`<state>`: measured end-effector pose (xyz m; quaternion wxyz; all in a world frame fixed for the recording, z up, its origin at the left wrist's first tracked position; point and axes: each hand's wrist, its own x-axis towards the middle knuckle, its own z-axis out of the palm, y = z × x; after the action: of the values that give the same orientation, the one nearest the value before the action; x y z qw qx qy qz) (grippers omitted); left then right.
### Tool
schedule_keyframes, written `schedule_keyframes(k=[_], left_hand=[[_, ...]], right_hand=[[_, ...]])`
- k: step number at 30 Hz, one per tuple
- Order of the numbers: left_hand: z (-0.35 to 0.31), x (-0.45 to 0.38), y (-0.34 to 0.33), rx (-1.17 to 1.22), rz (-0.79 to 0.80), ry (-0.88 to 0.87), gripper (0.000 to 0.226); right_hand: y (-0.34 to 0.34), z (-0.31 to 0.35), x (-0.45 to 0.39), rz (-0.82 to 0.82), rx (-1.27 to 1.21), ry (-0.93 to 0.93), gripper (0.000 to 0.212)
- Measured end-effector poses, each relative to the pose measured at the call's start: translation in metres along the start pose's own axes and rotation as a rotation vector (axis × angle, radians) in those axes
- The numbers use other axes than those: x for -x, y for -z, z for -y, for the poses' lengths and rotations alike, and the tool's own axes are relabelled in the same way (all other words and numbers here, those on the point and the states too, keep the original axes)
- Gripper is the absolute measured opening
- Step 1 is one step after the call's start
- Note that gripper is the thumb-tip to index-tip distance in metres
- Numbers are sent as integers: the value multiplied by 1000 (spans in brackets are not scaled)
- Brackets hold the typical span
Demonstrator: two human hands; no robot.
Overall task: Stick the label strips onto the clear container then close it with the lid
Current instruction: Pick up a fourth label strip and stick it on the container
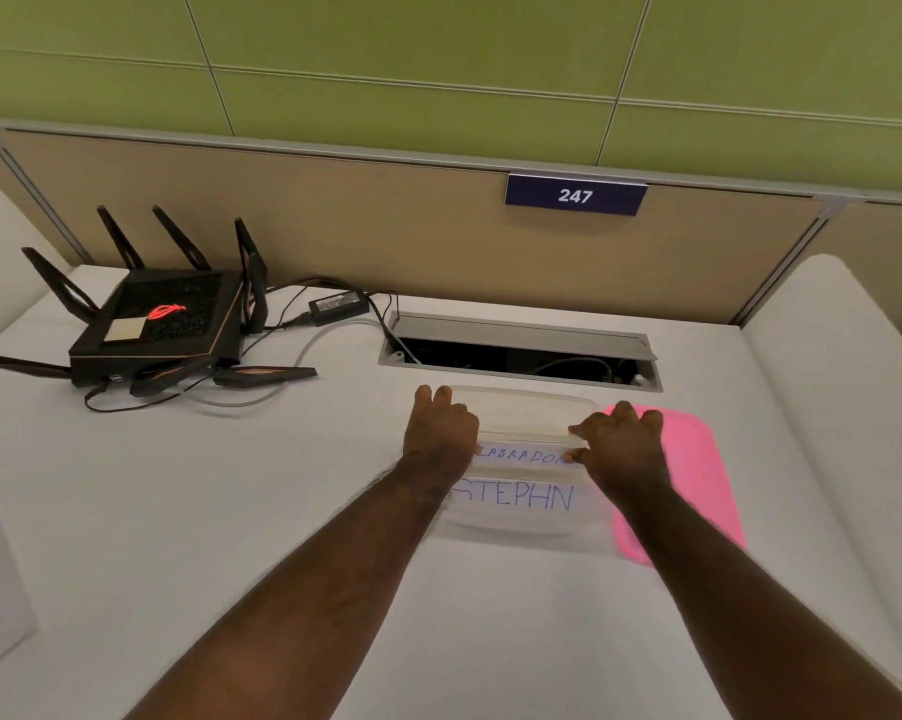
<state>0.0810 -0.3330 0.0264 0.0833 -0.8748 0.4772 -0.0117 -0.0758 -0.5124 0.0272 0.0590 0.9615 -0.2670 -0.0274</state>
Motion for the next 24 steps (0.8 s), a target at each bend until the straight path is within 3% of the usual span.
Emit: schedule_keyframes(k=[7, 13, 16, 18, 24], left_hand=[[-7, -4, -7, -79, 71, 15, 25], [0, 5, -8, 121, -189, 20, 34], [8, 30, -4, 246, -381, 121, 36], [16, 49, -4, 311, -429, 216, 39], [62, 111, -16, 355, -292, 549, 53]], right_hand=[[-11, 16, -8, 88, 152, 14, 37], [-3, 20, -6, -21, 32, 10, 46], [5, 26, -4, -120, -72, 57, 43], [12, 37, -6, -144, -137, 104, 44], [28, 98, -18, -150, -254, 294, 52]])
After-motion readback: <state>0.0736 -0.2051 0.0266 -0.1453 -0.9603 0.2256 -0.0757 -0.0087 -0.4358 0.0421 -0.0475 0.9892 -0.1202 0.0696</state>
